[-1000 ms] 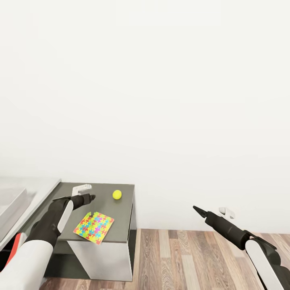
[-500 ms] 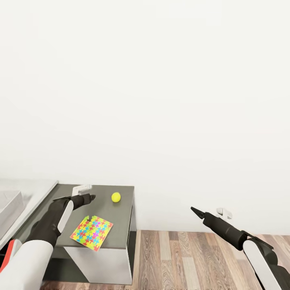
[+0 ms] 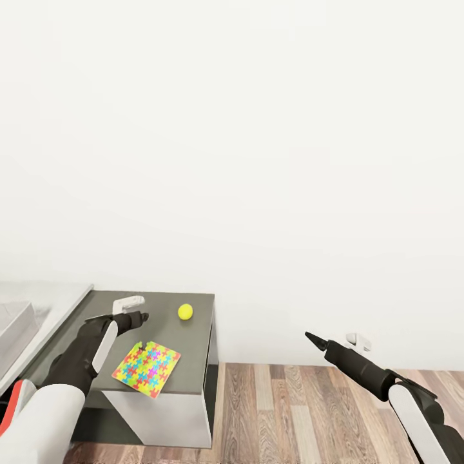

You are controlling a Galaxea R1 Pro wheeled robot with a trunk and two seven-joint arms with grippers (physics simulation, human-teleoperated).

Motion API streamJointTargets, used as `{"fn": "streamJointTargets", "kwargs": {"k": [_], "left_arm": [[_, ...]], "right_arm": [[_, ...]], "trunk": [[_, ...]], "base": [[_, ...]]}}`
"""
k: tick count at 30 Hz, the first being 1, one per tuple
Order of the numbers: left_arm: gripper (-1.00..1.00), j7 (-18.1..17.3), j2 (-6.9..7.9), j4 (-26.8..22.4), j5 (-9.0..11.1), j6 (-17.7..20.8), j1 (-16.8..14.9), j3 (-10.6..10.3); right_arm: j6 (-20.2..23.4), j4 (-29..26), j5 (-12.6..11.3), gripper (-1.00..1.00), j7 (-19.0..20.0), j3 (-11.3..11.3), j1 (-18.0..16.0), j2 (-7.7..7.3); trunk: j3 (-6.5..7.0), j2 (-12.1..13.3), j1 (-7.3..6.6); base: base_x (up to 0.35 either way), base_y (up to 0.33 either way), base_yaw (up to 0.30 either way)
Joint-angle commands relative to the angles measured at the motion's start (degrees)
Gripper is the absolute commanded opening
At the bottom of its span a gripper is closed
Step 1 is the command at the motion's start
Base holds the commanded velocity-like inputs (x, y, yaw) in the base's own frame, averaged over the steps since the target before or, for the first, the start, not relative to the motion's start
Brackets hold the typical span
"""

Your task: Put all the toys in the child's room - the three board games (two on the bed and one on the table), the two jigsaw puzzles on the table, and the tennis ball on the table - inside the toy box on the table in the child's room.

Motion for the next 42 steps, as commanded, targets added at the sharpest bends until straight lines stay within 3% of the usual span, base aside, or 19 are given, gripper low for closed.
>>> {"fn": "streamJointTargets", "kwargs": {"k": [1, 8, 28, 34, 42], "left_arm": [[1.00, 1.73, 0.00, -0.06, 0.62, 0.18, -0.04, 0.00], [1.00, 4.60, 0.00, 0.13, 0.70, -1.25, -0.04, 0.00], [1.00, 4.95, -1.17, 1.71, 0.63, -1.85, -0.04, -0.06], [1.00, 4.95, -1.70, 3.18, 0.61, -5.09, -0.04, -0.15], [1.00, 5.02, -2.39, 5.54, 0.54, -6.02, -0.12, -4.09]], "right_arm": [[0.35, -0.02, -0.10, 1.00, 0.14, -0.09, -0.05, 0.01], [0.35, 0.00, -0.11, 1.00, 0.13, -0.11, -0.05, 0.01], [0.34, 0.06, -0.17, 1.00, 0.21, -0.10, -0.05, 0.01], [0.31, 0.13, -0.19, 1.00, 0.22, -0.11, -0.05, 0.01], [0.27, 0.17, -0.13, 1.00, 0.27, -0.15, -0.05, 0.01]], "trunk": [[-0.22, -0.13, 0.03], [-0.88, -0.13, 0.03], [-2.76, -0.13, 0.03], [-3.32, -0.13, 0.03], [-4.08, -0.13, 0.03]], "base": [[0.000, 0.000, 0.000], [0.000, 0.000, 0.000], [0.000, 0.000, 0.000], [0.000, 0.000, 0.000], [0.000, 0.000, 0.000]]}}
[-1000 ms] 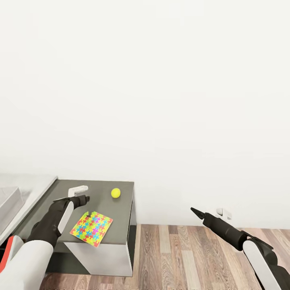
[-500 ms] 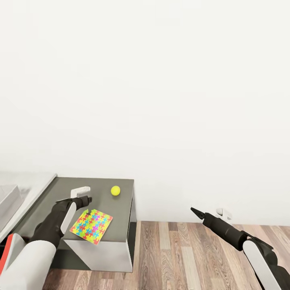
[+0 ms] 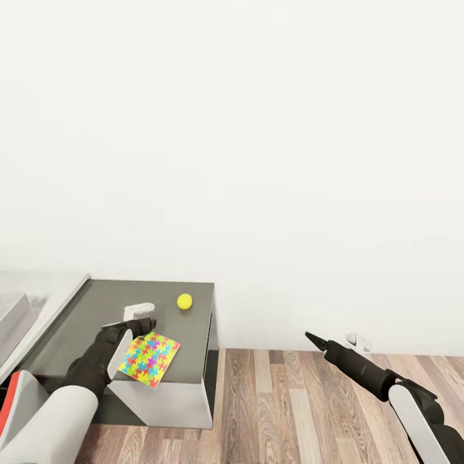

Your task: Put all the toys in the child's room - the three board games (two on the bed and one on the table), the two jigsaw puzzles on the table, and the tennis ball on the table - inside the toy box on the table in the child's room.

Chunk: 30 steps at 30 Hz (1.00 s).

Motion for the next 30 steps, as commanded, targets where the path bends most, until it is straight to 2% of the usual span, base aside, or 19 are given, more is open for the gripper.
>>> {"fn": "streamJointTargets", "kwargs": {"k": [1, 9, 15, 25, 30], "left_arm": [[1.00, 0.42, 0.00, -0.04, 0.60, 0.26, -0.03, -0.27], [1.00, 0.44, 0.02, 0.18, 0.59, -0.57, -0.04, -1.02], [1.00, 0.44, 0.06, 1.15, 0.67, -5.68, -0.06, -1.06], [1.00, 0.44, 0.28, 2.07, 0.74, -9.95, -0.21, -1.01], [1.00, 0.41, 0.25, 2.15, 0.71, -10.64, -0.21, -1.31]], "right_arm": [[0.35, -0.03, -0.10, 1.00, 0.15, -0.10, -0.05, 0.01], [0.29, -0.03, -0.09, 1.00, 0.11, -0.08, -0.05, 0.01], [0.26, -0.03, -0.11, 1.00, 0.21, -0.05, -0.05, 0.01], [0.24, -0.03, -0.14, 1.00, 0.18, -0.03, -0.05, 0.01], [0.24, -0.09, -0.16, 1.00, 0.25, -0.02, -0.05, 0.01]], "trunk": [[-0.21, -0.12, 0.03], [-0.96, -0.12, 0.03], [-1.53, -0.12, 0.03], [-2.47, -0.12, 0.03], [-2.94, -0.12, 0.03]], "base": [[0.000, 0.000, 0.000], [0.000, 0.000, 0.000], [0.000, 0.000, 0.000], [0.000, 0.000, 0.000], [0.000, 0.000, 0.000]]}}
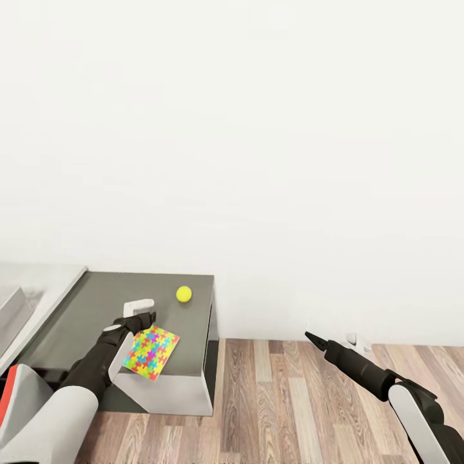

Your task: Put all the toys in the child's room - the three board games (two on the bed and one on the table), the two jigsaw puzzles on the table, and the tennis ball on the table - inside the toy box on the table in the child's room.

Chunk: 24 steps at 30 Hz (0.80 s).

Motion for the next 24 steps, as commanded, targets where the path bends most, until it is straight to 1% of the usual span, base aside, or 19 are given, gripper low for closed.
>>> {"fn": "streamJointTargets", "kwargs": {"k": [1, 14, 24], "left_arm": [[1.00, 0.32, 0.01, -0.10, 0.60, 0.26, -0.03, -0.10], [1.00, 0.27, -0.04, -0.09, 0.50, 0.13, -0.03, -0.18], [1.00, 0.26, -0.09, -0.09, 0.48, 0.14, -0.03, -0.19]], "right_arm": [[0.36, -0.03, -0.09, 1.00, 0.16, -0.09, -0.04, 0.01], [0.37, -0.01, -0.11, 1.00, 0.22, -0.09, -0.04, 0.01], [0.36, -0.05, -0.12, 1.00, 0.23, -0.09, -0.04, 0.01]], "trunk": [[-0.20, -0.12, 0.03], [-1.43, -0.12, 0.03], [-2.37, -0.12, 0.03]], "base": [[0.000, 0.000, 0.000], [0.004, 0.000, 0.000], [0.111, 0.000, 0.000]]}}
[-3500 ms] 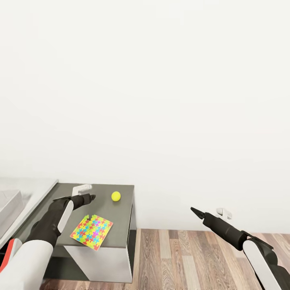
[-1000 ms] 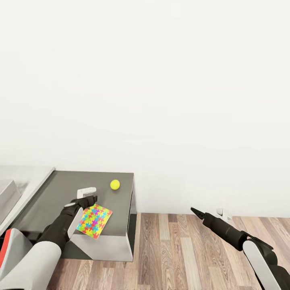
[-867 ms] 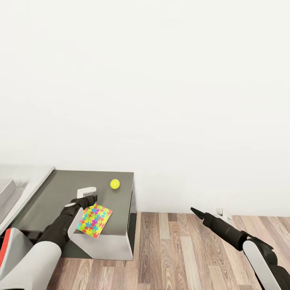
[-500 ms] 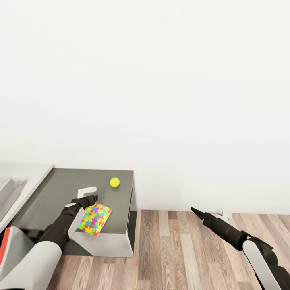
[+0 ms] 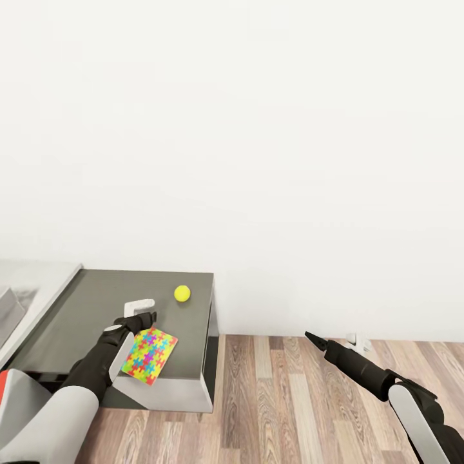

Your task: Put all the toys in the child's room - the three board games (two on the bed and one on the table), the two jigsaw puzzles on the table, and the tennis ball on the table - inside the toy box on the table in the child's room.

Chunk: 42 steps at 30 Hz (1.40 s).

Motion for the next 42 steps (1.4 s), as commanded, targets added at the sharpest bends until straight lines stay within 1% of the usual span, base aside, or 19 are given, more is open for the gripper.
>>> {"fn": "streamJointTargets", "kwargs": {"k": [1, 23, 42], "left_arm": [[1.00, 0.33, 0.01, -0.11, 0.60, 0.29, -0.02, -0.07], [1.00, 0.25, 0.07, -0.11, 0.60, 0.93, -0.02, -0.07], [1.00, 0.37, 0.48, -0.11, 0.60, 0.44, -0.02, 0.01]], "right_arm": [[0.36, -0.03, -0.12, 1.00, 0.14, -0.09, -0.04, 0.01], [0.28, 0.00, -0.12, 1.00, 0.14, -0.09, -0.04, 0.01], [0.27, 0.06, -0.12, 1.00, 0.08, -0.09, -0.04, 0.02]], "trunk": [[-0.20, -0.11, 0.03], [-2.27, -0.11, 0.03], [-4.05, -0.11, 0.03]], "base": [[0.039, 0.000, 0.000], [0.005, 0.000, 0.000], [0.000, 0.000, 0.000]]}}
